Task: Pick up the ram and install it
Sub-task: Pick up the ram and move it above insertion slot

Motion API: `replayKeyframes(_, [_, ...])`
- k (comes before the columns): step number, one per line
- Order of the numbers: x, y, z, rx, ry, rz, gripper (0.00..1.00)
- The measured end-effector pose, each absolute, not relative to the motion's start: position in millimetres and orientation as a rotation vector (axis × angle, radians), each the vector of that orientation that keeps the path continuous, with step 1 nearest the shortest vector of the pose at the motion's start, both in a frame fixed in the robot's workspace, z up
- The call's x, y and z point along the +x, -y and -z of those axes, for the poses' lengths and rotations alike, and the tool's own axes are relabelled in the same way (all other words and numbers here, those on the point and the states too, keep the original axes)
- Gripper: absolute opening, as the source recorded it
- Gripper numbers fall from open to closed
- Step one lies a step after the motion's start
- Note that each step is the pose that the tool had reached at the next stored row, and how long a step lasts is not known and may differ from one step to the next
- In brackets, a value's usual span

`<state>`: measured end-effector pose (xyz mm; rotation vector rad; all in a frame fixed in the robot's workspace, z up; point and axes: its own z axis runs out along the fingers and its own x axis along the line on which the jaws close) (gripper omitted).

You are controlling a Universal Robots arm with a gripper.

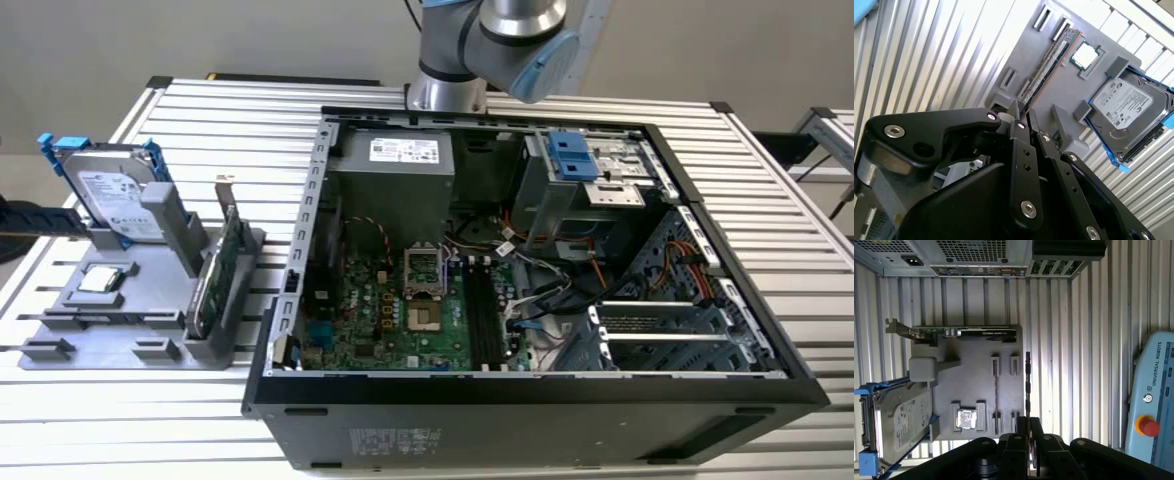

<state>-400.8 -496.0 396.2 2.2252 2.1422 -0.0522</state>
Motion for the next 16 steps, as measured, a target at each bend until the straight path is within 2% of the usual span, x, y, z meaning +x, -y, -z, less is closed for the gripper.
replayKeyframes(6, [-400.9, 494.3, -401.0, 2.231, -2.148, 0.040, 0.00])
replayKeyframes(11, [-400.8, 494.0, -403.9, 2.250, -2.165, 0.002, 0.00])
replayKeyframes(16, [-400.8, 493.9, -412.2, 2.252, -2.167, 0.000, 0.00])
